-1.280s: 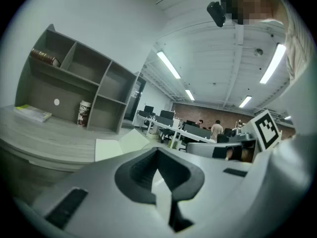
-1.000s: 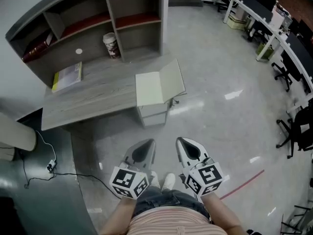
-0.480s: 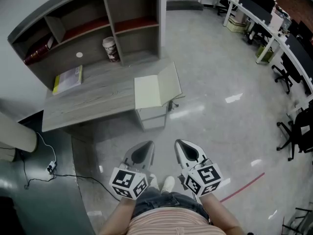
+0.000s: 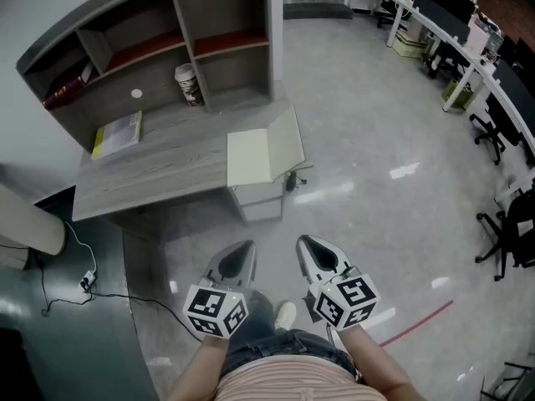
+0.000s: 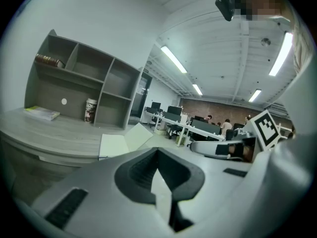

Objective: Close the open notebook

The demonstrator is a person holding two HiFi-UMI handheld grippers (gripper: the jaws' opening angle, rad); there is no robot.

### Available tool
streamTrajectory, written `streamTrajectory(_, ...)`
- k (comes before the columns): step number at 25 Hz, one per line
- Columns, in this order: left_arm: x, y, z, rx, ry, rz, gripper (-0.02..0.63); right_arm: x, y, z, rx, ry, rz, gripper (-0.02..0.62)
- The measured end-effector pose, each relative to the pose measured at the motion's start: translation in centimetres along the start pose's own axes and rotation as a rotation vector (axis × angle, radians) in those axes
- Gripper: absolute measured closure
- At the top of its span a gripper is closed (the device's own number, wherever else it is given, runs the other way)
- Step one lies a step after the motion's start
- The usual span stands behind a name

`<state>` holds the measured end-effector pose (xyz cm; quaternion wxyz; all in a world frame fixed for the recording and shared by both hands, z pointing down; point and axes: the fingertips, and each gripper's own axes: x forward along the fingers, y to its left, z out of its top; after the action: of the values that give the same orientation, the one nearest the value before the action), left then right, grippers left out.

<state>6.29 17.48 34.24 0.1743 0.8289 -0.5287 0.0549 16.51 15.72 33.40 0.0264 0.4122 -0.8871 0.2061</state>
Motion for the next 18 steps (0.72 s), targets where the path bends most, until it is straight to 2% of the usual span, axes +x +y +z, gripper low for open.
streamTrajectory(5,1.3,1.8,0.6,0.002,0.003,0.026,0.594,1.9,-1.7,0.8,0.046,-0.009,-0.008,0.581)
streamTrajectory(6,1.7,2.4,0.8,0.000,0.004,0.029,0.594,2.5,-2.1,0.9,0.060,-0.002,-0.009,0.551)
streamTrajectory(7,2.3,2.9,0.9,-0.004,0.003,0.030,0.594,3.1,-2.4,0.9,0.074,0.006,-0.010,0.490)
streamTrajectory(8,2.9,3.5,1.2,-0.008,0.002,0.030,0.594,3.7,-2.7,1.0,0.086,0.013,-0.011,0.468)
streamTrajectory(12,6.0,5.8,2.3,-0.018,0.002,0.004,0.594,6.4,-4.3,1.6,0.089,0.019,-0.039,0.463)
streamTrajectory(18,11.1,9.7,4.0,-0.022,0.030,-0.060,0.594,10.8,-7.5,3.6,0.113,0.017,-0.142,0.454)
